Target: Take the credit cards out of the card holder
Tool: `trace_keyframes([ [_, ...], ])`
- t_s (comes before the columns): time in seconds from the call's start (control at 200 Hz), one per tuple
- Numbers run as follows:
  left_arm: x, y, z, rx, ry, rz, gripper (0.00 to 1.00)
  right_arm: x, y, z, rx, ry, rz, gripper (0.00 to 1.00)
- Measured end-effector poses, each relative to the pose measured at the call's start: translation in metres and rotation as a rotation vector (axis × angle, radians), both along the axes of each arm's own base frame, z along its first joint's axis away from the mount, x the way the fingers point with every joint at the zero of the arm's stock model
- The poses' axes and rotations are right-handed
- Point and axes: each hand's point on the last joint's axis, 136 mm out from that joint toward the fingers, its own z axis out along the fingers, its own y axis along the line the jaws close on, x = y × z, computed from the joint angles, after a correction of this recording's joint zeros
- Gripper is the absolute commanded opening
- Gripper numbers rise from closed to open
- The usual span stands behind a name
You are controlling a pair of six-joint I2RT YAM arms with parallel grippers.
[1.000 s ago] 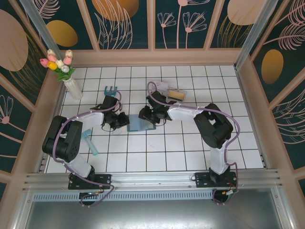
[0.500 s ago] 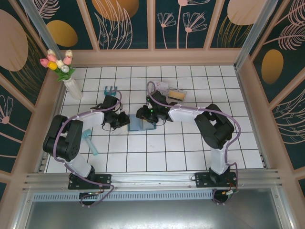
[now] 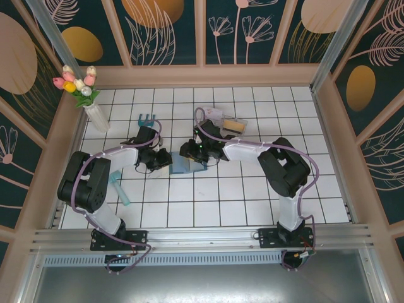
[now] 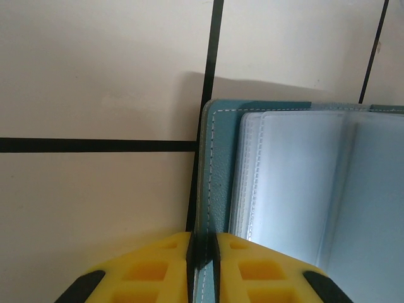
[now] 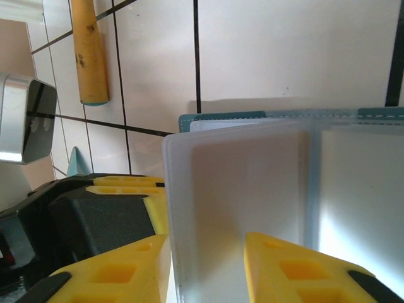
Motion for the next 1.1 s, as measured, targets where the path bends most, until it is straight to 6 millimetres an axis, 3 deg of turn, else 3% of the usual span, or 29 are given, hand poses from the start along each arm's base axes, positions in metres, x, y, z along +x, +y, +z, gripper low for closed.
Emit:
trace_keyframes([
  [0.39,-0.0006,-0.0010,0.0002,-0.006,0.002,-0.003,0.18,0.0004,-0.0031,-0.0032,-0.021,-0.003,-0.005,0.51],
  [0.706,-0.0011,-0.0015,-0.0003,-0.008,0.004,-0.008,0.18,-0.0057,-0.0008,-0.0069,0.018,0.004,0.015,0.44],
  [1.101,-0.0013,-0.0019,-0.0001,-0.010,0.005,-0.009,0.18,-0.0057,0.0000,-0.0060,0.023,0.002,0.017,0.45],
])
